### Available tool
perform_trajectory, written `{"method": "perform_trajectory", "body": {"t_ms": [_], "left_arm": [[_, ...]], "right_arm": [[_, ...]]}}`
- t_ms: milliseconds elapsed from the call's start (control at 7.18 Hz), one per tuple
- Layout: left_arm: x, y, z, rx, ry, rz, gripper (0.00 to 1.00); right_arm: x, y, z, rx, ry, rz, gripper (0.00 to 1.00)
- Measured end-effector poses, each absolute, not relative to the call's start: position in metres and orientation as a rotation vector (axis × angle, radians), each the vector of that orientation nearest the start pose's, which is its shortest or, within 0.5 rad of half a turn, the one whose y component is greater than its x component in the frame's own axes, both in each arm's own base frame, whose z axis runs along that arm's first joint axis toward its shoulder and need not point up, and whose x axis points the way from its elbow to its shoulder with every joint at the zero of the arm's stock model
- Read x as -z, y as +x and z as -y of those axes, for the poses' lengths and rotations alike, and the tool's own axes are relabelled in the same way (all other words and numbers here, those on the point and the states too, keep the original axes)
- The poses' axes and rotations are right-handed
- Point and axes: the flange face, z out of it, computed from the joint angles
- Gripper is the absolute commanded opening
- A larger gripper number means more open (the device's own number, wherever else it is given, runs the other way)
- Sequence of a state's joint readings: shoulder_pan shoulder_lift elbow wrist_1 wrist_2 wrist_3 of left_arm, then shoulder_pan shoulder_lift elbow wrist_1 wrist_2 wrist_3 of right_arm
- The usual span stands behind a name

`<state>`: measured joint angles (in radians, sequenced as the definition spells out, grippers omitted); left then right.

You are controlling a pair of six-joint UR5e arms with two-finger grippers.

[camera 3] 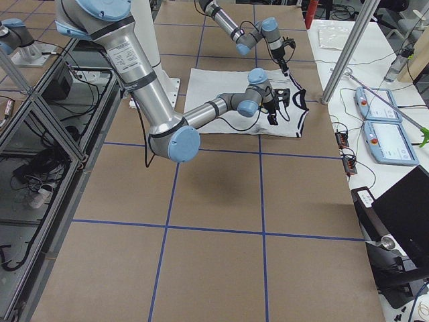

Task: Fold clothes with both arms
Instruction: 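Fold the sleeve nearest the left gripper inward onto the shirt body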

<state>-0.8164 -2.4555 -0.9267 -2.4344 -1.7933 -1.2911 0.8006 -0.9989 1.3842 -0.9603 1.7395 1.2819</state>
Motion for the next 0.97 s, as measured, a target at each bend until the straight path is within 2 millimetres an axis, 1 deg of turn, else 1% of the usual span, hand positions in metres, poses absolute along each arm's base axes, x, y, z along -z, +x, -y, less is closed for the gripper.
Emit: {"method": "perform_trajectory", "body": {"t_ms": [139,279,418,557,696,836,975], "left_arm": [[-0.284,0.488,0.676,0.352,0.414,-1.081,0.76],[-0.277,0.484,0.659,0.335,0.409,-1.109,0.77],[-0.27,0.479,0.639,0.31,0.376,-1.135,0.77],[-0.267,0.465,0.615,0.288,0.341,-1.162,0.77],[-0.268,0.447,0.589,0.27,0.323,-1.189,0.77],[-0.271,0.427,0.566,0.252,0.314,-1.214,0.77],[-0.275,0.409,0.545,0.236,0.31,-1.234,0.77]], "right_arm": [[-0.34,-0.423,0.602,-0.385,0.386,0.943,1.0],[-0.339,-0.421,0.592,-0.394,0.378,0.958,1.0],[-0.338,-0.42,0.572,-0.416,0.355,0.983,1.0],[-0.335,-0.418,0.547,-0.442,0.324,1.016,1.0],[-0.331,-0.415,0.517,-0.465,0.284,1.038,1.0],[-0.323,-0.413,0.487,-0.481,0.235,1.033,1.0],[-0.309,-0.414,0.458,-0.497,0.18,1.009,1.0]]}}
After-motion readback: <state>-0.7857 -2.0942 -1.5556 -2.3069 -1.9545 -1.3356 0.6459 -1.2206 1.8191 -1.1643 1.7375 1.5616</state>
